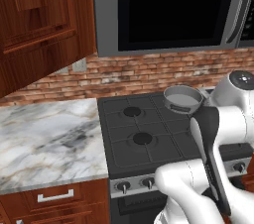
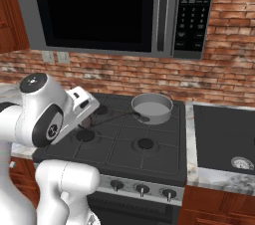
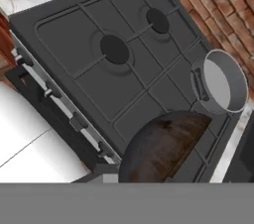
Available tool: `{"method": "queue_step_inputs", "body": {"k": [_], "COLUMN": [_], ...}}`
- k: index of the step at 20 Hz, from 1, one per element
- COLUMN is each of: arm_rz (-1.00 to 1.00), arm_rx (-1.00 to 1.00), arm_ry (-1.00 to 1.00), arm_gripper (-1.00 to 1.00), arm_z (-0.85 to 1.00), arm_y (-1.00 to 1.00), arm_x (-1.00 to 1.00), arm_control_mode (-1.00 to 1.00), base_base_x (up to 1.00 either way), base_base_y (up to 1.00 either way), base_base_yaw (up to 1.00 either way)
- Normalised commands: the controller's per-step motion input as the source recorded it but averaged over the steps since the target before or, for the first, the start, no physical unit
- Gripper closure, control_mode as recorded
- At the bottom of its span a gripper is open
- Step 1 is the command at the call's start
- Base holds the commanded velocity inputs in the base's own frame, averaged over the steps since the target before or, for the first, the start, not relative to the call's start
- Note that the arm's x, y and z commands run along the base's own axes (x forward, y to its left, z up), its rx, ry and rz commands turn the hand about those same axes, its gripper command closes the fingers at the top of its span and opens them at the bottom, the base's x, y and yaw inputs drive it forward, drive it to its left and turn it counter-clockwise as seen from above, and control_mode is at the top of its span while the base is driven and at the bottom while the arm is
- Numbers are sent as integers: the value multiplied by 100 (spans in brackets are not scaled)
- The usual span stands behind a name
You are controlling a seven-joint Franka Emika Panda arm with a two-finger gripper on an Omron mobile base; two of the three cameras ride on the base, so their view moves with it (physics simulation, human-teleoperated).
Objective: Open the cabinet and move the ladle to the pot. Then close the cabinet.
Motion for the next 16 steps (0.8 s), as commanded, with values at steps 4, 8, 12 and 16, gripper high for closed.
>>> {"method": "queue_step_inputs", "body": {"k": [4, 8, 12, 16], "arm_rz": [0, 0, -1, -2], "arm_rx": [-9, -6, -2, -1], "arm_ry": [0, -9, -24, -25], "arm_gripper": [100, 100, 100, 100], "arm_z": [-41, -48, -54, -56], "arm_y": [-12, -6, -1, 0], "arm_x": [0, 4, 13, 16], "arm_control_mode": [-100, -100, -100, -100], "base_base_x": [0, 0, 0, 0], "base_base_y": [0, 0, 0, 0], "base_base_yaw": [0, 0, 0, 0]}}
